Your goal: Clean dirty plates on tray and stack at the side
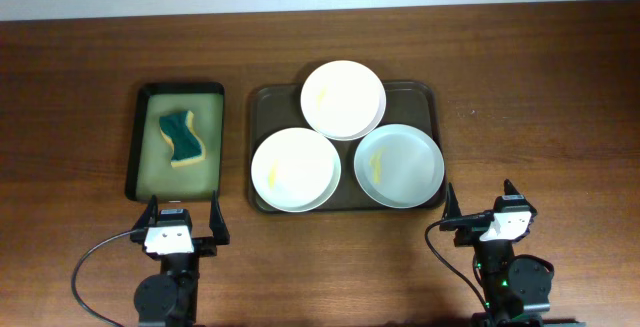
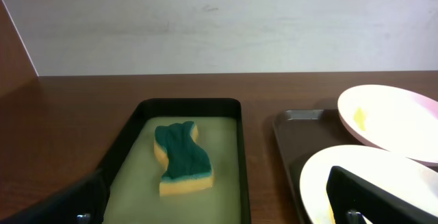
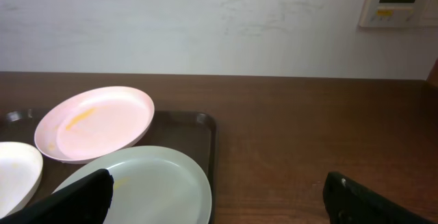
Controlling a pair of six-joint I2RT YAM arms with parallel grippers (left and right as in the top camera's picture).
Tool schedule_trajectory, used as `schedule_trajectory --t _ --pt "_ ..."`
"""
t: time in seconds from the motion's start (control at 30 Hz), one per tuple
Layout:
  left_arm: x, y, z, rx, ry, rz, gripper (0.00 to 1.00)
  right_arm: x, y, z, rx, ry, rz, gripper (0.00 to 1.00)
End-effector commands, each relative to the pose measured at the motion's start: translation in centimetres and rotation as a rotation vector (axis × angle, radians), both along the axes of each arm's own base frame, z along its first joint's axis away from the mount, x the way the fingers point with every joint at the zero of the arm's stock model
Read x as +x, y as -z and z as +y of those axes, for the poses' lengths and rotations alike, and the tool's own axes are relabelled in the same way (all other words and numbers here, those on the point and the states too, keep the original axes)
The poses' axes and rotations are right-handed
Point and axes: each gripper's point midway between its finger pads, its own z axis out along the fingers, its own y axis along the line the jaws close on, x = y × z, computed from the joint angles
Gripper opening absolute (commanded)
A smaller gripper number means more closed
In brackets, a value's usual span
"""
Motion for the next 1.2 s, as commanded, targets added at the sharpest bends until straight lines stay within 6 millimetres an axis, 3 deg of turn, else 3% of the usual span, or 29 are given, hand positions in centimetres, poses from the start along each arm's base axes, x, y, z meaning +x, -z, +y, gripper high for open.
schedule_trajectory --t 0.0,1.03,1.13,1.17 --pt "0.0 0.0 0.2 0.02 -0.007 -0.003 0.99 0.0 0.3 -0.3 0.008 0.016 0.007 0.98" --pt "0.0 -0.1 0.1 0.018 -0.006 -0.008 0.99 0.0 0.3 -0.3 0.008 0.016 0.007 0.98" --pt "-0.6 -5.9 -4.4 -0.069 0.262 -0.239 0.99 0.0 0.3 -0.3 0.008 0.016 0.007 0.98" --pt "-1.1 -7.4 -4.9 -0.06 0.294 -0.304 0.99 0.0 0.3 -0.3 0.008 0.016 0.007 0.98"
